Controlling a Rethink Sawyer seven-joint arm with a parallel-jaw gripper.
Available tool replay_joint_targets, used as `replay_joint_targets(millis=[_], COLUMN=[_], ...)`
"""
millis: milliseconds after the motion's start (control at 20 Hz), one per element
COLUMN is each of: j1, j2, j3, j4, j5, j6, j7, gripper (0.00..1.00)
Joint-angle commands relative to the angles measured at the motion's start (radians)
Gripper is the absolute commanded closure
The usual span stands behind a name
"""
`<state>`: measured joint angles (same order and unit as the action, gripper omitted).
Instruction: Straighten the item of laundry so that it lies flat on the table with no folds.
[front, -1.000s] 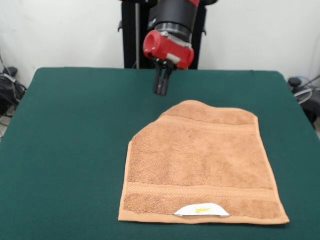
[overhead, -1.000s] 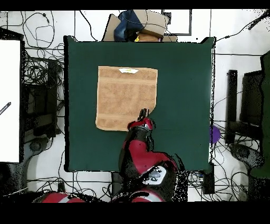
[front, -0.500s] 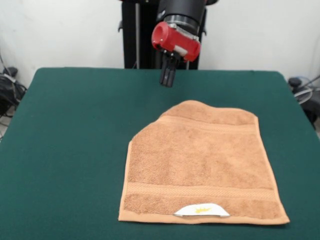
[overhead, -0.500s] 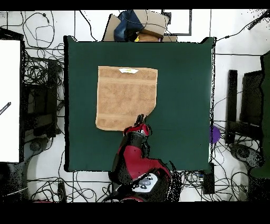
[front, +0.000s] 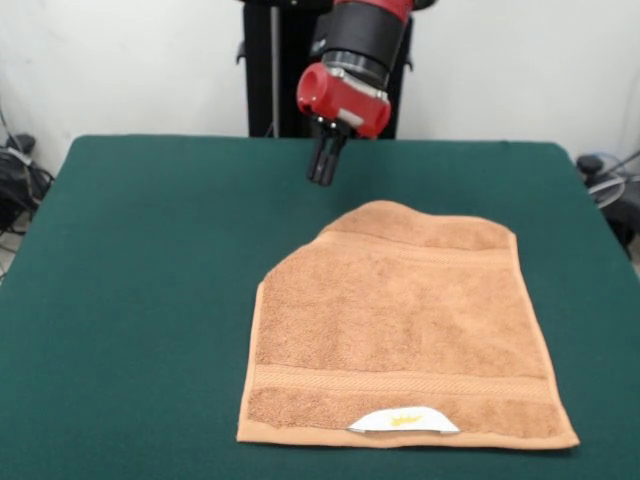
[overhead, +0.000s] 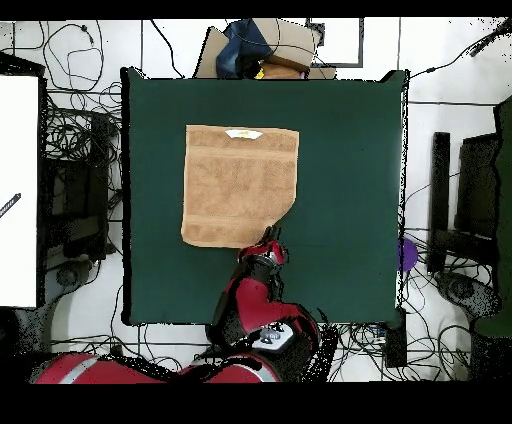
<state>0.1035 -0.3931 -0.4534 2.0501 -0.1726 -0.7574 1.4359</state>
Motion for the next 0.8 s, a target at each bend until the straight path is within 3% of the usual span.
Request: replay_joint_targets(millis=[50, 650, 700, 800], j1=[0.042, 0.080, 0.083, 0.087], j2=[0.096, 0.127, 0.128, 0.129], j3=[0.026, -0.005, -0.007, -0.009], j4=[-0.012, -0.014, -0.016, -0.018], j5=[0.093, 0.130, 0.127, 0.130], j6=[0.100, 0.076, 0.081, 0.090], j7=[0.136, 0.133, 0.136, 0.132], gripper=[1.00, 1.00, 0.00, 0.00])
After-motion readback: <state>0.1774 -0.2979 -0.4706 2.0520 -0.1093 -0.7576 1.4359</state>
